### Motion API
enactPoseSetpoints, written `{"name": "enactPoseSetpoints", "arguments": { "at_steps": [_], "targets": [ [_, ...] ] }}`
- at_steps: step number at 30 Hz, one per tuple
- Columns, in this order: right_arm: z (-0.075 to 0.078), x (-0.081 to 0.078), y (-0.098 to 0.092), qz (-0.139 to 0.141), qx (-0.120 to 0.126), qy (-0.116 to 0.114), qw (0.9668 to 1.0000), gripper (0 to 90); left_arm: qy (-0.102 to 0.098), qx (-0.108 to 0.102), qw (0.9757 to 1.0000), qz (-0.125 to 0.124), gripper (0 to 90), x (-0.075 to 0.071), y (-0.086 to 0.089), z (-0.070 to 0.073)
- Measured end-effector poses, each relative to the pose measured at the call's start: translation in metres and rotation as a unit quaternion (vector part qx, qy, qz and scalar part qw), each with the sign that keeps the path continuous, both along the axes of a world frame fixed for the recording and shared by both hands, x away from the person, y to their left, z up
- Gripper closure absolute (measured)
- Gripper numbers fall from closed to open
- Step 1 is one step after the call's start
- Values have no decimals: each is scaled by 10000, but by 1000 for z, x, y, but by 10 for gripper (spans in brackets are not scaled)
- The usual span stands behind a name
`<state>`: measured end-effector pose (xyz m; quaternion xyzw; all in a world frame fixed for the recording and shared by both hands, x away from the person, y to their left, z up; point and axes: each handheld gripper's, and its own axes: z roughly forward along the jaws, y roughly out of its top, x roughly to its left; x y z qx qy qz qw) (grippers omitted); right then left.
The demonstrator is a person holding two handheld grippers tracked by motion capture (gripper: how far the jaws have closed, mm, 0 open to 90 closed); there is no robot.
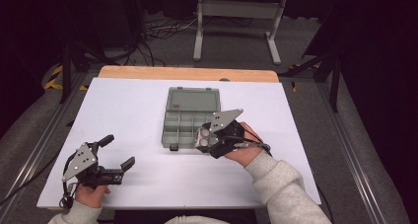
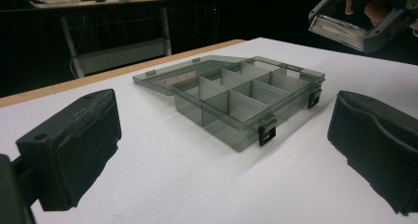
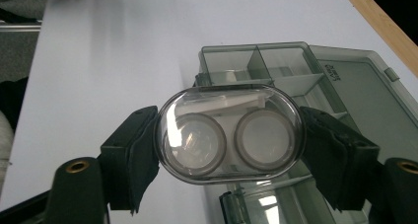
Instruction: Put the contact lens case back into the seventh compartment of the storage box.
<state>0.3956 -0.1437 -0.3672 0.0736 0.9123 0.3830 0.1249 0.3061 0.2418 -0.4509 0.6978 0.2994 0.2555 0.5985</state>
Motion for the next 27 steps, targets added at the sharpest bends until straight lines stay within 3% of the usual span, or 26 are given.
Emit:
{"name": "enactPoseSetpoints", "arguments": {
  "at_steps": [17,27],
  "targets": [
    [6,18,9,-56,-142,-91,9998,267,11,6,10000,5,4,0,1,0],
    [3,35,9,-190,-80,-113,9997,267,26,8,10000,4,4,1,1,0]
  ]
}}
